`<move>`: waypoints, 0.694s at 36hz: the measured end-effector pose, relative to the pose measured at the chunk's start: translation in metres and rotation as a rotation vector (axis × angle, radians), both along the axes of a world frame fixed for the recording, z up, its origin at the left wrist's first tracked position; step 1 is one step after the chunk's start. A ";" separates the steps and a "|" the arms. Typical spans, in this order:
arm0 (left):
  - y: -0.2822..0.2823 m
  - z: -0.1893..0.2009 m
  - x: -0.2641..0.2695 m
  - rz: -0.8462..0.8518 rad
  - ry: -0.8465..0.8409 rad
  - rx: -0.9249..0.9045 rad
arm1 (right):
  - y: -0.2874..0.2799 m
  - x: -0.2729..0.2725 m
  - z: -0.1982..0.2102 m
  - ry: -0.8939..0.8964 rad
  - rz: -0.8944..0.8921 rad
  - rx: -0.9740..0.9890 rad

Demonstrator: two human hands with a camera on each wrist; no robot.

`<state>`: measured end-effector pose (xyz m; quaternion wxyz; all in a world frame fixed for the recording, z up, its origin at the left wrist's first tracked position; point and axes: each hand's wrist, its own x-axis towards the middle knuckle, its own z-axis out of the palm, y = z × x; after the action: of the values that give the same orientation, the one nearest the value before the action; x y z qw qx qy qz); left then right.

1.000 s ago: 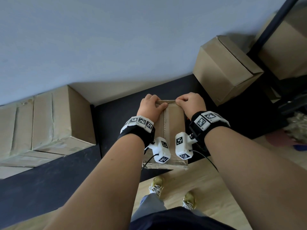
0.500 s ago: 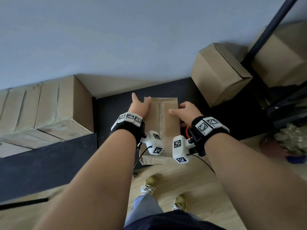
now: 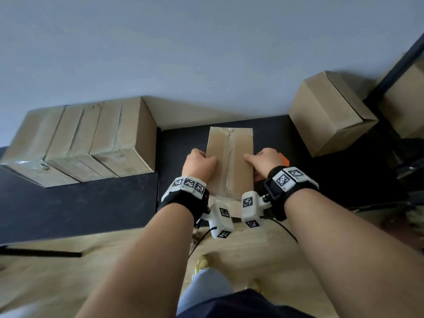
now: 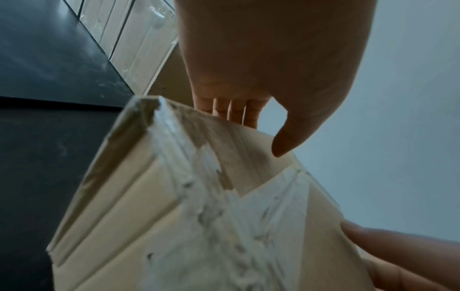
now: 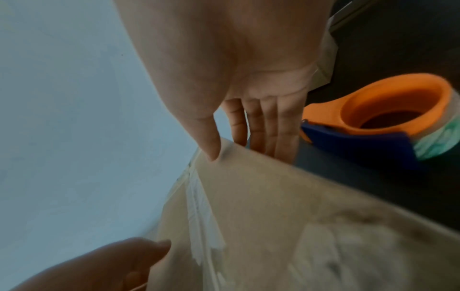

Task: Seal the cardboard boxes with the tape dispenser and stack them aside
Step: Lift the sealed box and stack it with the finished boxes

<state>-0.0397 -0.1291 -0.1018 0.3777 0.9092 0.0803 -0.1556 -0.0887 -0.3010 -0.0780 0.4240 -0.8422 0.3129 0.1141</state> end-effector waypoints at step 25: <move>0.137 0.023 0.135 -0.051 -0.472 0.451 | 0.154 0.168 0.018 -0.170 0.193 0.027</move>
<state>0.0953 0.0084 -0.0788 0.1707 0.9827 0.0000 0.0717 0.0789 -0.1469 -0.0602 0.4474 -0.8692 0.1917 0.0868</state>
